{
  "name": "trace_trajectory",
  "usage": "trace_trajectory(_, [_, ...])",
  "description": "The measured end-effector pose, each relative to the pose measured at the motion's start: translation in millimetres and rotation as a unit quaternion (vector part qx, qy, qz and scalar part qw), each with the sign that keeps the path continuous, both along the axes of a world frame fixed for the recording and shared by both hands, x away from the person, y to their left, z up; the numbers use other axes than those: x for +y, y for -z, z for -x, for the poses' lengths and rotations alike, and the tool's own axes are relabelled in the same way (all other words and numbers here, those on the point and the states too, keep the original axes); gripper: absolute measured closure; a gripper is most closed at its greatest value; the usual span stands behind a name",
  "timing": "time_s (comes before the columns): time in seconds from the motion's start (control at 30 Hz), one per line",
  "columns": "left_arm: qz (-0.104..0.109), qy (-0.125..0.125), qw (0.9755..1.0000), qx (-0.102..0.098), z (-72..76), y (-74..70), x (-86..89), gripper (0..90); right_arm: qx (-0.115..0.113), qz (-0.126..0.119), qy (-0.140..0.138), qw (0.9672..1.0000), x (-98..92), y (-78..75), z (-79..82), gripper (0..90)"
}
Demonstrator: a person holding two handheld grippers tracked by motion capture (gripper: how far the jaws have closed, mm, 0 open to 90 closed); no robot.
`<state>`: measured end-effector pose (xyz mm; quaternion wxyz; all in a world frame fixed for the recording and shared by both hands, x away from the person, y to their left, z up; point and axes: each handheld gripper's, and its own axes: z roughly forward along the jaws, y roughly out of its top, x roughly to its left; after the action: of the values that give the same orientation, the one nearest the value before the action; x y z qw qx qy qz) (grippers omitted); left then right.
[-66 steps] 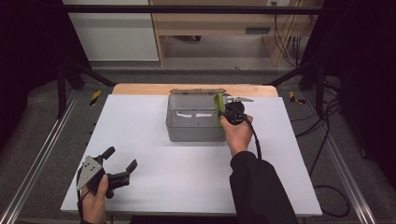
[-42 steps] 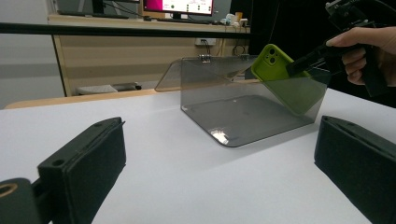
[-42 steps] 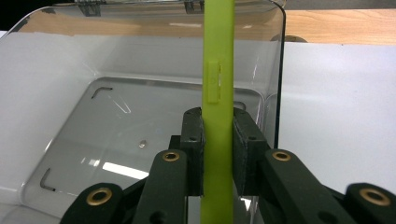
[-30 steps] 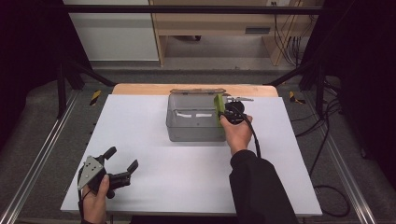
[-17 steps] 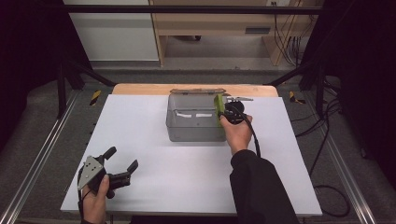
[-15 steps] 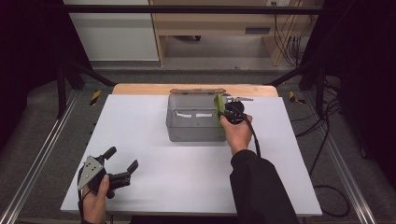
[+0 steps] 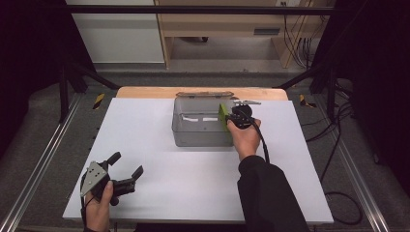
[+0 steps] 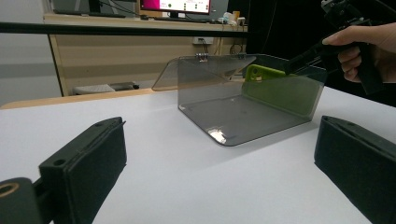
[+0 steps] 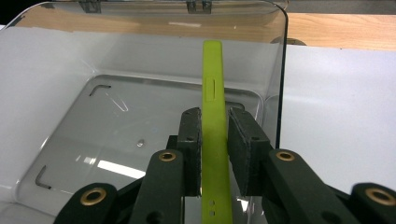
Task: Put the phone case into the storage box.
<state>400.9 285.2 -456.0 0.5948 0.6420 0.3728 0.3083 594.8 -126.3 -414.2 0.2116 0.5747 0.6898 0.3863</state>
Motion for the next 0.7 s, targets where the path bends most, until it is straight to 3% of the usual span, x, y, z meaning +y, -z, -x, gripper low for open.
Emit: trace_trajectory(0.7, [-0.003, 0.009, 1.0, 0.0, 0.0, 0.3, -2.6, 2.2, -0.022, 0.006, 0.005, 0.9997, -1.2, -3.1, 0.4, 75.7])
